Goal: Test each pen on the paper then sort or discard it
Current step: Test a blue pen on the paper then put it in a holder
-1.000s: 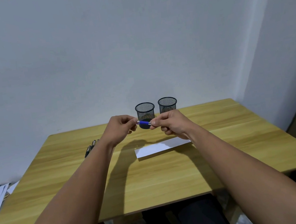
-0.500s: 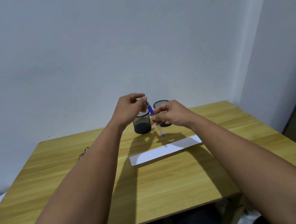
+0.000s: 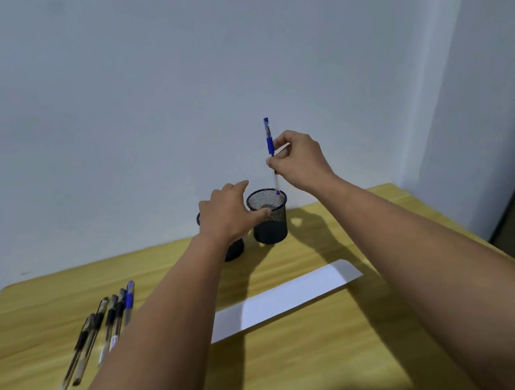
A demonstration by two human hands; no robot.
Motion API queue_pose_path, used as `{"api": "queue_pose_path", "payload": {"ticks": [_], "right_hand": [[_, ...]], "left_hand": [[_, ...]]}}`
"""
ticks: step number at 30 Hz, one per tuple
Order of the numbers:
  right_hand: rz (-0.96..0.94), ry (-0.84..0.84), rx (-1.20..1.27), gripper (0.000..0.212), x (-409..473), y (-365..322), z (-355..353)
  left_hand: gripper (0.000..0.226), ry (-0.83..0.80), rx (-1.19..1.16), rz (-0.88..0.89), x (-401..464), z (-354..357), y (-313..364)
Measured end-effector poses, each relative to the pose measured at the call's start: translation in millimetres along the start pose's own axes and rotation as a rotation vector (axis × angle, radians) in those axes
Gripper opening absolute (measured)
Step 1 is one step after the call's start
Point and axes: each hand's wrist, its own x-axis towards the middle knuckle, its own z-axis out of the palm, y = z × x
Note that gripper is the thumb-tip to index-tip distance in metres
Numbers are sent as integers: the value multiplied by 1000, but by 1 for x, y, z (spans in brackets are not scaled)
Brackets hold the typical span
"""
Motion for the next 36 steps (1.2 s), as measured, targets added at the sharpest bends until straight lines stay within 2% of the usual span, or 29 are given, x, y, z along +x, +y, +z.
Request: {"api": "queue_pose_path", "payload": {"ticks": [5,8,13,18,25,29,36], "right_hand": [[58,-21,-55,17,14,32,25],[99,-31,-198,19,18,49,39],[125,-30,-309,17,19,65,51],[121,-35,-335,31,17,60,50],[43,-8,-327,28,-5,22,34],[-23,-29,-238,24,-23,-13,43],[-59,-227,-150,13,-72,-63,106]], "left_hand": [[85,-4,220,36,18,29,1],[81,23,290,35,25,40,1],[77,33,296,9,29,45,5],[73,16,296,-15,28,45,6],[87,58,233,-24,-4,3,1],[75,111,241,-60,-36,-39,-21],[43,87,179,-217,-101,-84,-108]]}}
